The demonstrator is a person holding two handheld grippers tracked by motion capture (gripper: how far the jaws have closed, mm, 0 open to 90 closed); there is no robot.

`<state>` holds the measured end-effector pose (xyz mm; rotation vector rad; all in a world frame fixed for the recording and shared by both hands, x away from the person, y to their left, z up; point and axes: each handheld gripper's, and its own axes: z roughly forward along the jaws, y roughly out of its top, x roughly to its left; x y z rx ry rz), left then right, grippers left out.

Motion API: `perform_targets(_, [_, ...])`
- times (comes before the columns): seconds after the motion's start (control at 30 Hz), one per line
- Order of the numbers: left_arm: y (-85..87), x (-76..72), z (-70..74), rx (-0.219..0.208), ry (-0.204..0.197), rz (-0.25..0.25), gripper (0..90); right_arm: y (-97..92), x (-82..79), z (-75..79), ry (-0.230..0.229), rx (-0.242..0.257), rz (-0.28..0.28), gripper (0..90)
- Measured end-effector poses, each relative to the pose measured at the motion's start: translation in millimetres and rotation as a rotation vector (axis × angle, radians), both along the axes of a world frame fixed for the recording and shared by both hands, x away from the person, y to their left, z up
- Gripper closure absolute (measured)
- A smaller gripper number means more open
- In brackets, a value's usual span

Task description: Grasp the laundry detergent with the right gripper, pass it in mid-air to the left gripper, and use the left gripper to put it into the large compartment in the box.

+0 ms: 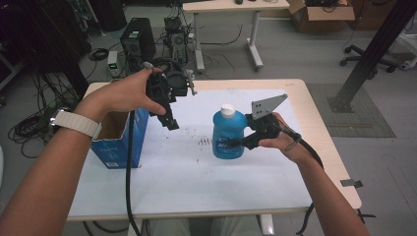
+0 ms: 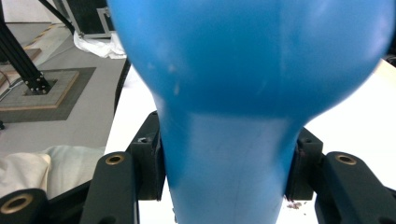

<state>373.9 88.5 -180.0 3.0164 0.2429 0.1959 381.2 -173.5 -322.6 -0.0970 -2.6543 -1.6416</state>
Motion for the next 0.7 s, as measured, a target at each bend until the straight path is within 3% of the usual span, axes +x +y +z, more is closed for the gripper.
perform_targets(0.7, [-19.1, -16.8, 4.7, 0.015, 0.004, -0.086, 14.5, 22.1, -3.2, 6.6, 0.004, -0.03, 0.077, 44.8])
